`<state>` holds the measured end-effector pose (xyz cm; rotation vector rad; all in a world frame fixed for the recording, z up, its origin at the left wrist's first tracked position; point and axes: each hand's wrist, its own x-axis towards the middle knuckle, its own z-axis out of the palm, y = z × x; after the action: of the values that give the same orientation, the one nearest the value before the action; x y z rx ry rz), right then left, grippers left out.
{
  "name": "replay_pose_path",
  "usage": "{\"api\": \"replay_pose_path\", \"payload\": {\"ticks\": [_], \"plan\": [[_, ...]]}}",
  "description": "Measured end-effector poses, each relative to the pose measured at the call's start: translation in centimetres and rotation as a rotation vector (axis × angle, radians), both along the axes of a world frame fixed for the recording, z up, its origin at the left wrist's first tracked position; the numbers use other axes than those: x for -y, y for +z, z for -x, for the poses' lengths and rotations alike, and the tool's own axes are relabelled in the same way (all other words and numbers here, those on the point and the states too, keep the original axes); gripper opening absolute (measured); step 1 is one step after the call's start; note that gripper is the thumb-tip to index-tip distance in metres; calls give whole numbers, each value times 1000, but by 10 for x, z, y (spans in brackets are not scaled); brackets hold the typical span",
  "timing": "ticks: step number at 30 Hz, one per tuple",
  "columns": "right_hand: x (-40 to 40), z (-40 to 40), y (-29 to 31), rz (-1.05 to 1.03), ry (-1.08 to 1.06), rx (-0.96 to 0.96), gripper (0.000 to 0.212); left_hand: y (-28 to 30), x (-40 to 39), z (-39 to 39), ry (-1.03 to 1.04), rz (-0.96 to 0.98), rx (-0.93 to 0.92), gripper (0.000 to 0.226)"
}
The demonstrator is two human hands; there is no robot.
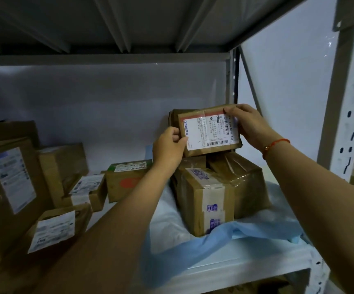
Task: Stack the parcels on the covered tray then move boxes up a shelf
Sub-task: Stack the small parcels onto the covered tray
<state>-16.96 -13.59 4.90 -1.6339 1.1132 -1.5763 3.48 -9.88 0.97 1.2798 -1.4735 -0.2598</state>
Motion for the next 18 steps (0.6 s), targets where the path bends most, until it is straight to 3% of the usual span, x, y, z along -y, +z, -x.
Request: {"api": "replay_pose_path", "payload": {"ticks": [6,18], "plan": [[8,5,-14,-53,-45,59,29,1,8,11,4,10,71,30],[9,5,-27,-48,-122,-21,30,-2,18,17,-110,-67,92,45]]}}
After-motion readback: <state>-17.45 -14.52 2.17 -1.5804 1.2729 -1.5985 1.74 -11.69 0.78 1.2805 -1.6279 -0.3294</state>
